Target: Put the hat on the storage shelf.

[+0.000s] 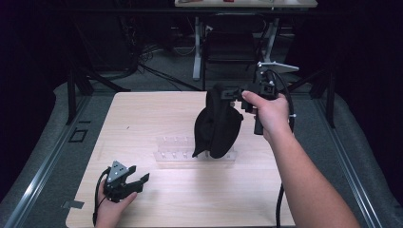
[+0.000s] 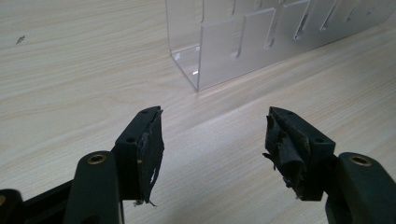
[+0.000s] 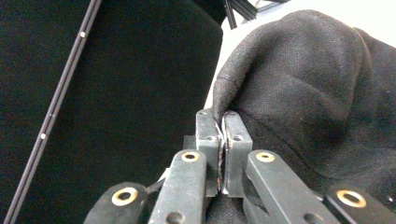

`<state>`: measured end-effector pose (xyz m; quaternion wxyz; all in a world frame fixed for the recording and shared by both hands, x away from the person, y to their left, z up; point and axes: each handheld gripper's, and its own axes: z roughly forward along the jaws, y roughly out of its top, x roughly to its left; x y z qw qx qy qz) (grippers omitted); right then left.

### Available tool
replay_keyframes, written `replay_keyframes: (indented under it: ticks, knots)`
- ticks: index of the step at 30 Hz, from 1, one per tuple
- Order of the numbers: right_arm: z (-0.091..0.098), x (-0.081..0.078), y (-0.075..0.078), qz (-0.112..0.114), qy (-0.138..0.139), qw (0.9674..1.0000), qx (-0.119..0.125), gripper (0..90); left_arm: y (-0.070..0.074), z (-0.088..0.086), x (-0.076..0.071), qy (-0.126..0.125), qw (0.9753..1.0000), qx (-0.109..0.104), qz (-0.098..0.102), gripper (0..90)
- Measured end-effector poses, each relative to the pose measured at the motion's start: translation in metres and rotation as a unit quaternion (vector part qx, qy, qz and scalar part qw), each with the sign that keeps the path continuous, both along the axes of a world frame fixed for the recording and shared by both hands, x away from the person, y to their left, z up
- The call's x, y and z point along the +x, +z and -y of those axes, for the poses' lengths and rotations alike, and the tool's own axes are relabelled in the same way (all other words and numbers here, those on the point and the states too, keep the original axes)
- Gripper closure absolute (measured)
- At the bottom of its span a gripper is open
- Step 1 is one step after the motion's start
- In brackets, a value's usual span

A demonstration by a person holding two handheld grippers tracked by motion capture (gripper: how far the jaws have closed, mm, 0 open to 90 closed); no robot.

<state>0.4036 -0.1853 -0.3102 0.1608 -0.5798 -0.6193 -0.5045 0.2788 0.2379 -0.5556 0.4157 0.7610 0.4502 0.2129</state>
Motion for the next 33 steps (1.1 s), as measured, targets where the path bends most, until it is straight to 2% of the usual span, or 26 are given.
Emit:
replay_keyframes:
  ticks: [3,6,8,13,16,20,22,26,28,29,33]
  knots:
    - [-0.006,0.001,-0.005,-0.002,0.003,1.0,-0.003,87.8,0.0,0.0,0.0,-0.001,1.0,-0.001,0.001,37.6]
    - [-0.01,0.002,-0.007,-0.003,0.01,0.9999,0.009,87.7,0.002,0.0,-0.001,-0.002,1.0,-0.001,0.002,37.6]
    - [-0.014,0.002,-0.008,-0.004,0.015,0.9998,0.014,87.7,0.004,0.001,-0.002,-0.007,0.9999,-0.01,0.007,37.6]
    - [-0.019,0.002,-0.01,-0.004,0.018,0.9995,0.024,87.4,0.01,0.008,-0.003,-0.015,0.9995,-0.018,0.02,39.6]
    - [-0.02,0.002,-0.014,-0.006,0.021,0.9992,0.032,87.1,0.02,0.015,-0.004,-0.028,0.9988,-0.023,0.034,41.1]
    - [-0.021,0.003,-0.016,-0.005,0.02,0.9992,0.035,87.0,0.037,0.03,-0.004,-0.058,0.9964,-0.035,0.051,42.4]
    - [-0.022,0.003,-0.016,-0.004,0.023,0.9991,0.036,86.9,0.043,0.037,-0.001,-0.07,0.9953,-0.034,0.058,44.7]
    - [-0.026,0.004,-0.02,-0.006,0.026,0.9984,0.049,86.7,0.055,0.056,0.005,-0.094,0.9928,-0.036,0.065,47.6]
    - [-0.026,0.005,-0.021,-0.007,0.028,0.9982,0.053,86.7,0.057,0.059,0.006,-0.097,0.9925,-0.033,0.067,49.1]
    - [-0.028,0.005,-0.023,-0.009,0.029,0.9977,0.061,86.8,0.064,0.07,0.009,-0.106,0.9914,-0.032,0.07,49.5]
    - [-0.027,0.006,-0.025,-0.01,0.029,0.9974,0.066,86.8,0.074,0.085,0.013,-0.122,0.9893,-0.033,0.073,51.8]
